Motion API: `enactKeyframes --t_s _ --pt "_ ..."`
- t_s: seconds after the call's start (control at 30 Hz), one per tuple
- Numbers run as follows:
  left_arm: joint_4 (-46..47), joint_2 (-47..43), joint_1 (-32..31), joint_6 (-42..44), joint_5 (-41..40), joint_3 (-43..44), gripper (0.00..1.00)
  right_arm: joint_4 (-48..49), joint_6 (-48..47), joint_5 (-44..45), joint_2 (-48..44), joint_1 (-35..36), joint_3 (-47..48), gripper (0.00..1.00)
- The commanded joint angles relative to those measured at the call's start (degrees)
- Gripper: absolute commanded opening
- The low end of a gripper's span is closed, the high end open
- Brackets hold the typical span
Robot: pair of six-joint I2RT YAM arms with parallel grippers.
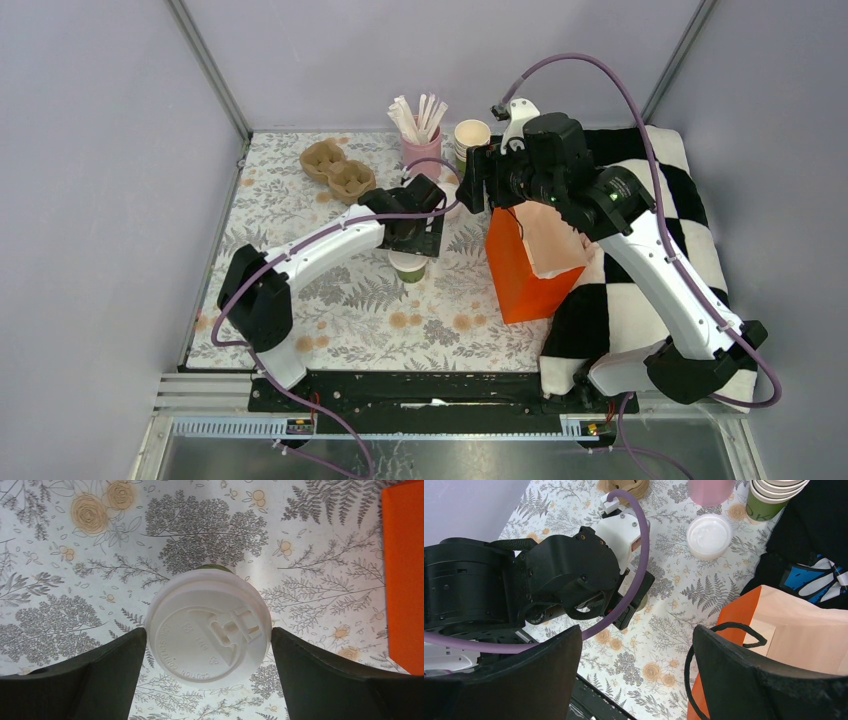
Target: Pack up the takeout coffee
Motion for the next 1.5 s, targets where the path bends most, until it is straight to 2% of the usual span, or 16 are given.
enactKeyframes --t_s 0.0,0.17,0.27,0.5,0.67,0.87,1.1,1.27,1.47 --pt "-3.81 -1.28 0.2 0.62 -5.3 -1.71 0.96 1.89 0.43 -0.81 -1.25 -0.33 -0.07 0.87" --pt "-4.85 -2.71 1.09 0.7 -8.37 -3.23 0.96 1.85 0.43 -1.03 -1.11 -0.35 -0.16 0.87" --pt "-4.66 -4.19 3.81 1.1 -8.92 -5.83 0.96 1.88 0.34 -1.11 -1.07 -0.33 -0.2 0.87" --pt "-3.21 -9.79 13.54 4.56 -11.83 -12.85 0.96 1.72 0.18 -1.44 -0.94 -0.31 0.25 0.87" --pt "-0.24 -14.08 21.53 8.31 -10.75 -16.37 0.95 1.62 0.22 -2.13 -0.67 -0.35 0.75 0.87" --pt "-0.31 -14.22 28.93 11.68 -13.33 -18.34 0.95 1.05 0.05 -2.48 -0.5 -0.35 1.1 0.87" --pt "-0.75 -14.36 36.07 15.82 -19.95 -20.68 0.96 0.82 -0.01 -2.69 -0.58 -0.32 1.11 0.87" --pt "0.07 -16.01 40.96 17.74 -20.18 -22.1 0.96 0.75 -0.25 -2.96 -0.6 -0.35 1.16 0.87" --pt "0.18 -17.2 41.59 17.17 -15.41 -21.84 0.99 0.78 -0.33 -3.4 -0.39 -0.31 1.74 0.87"
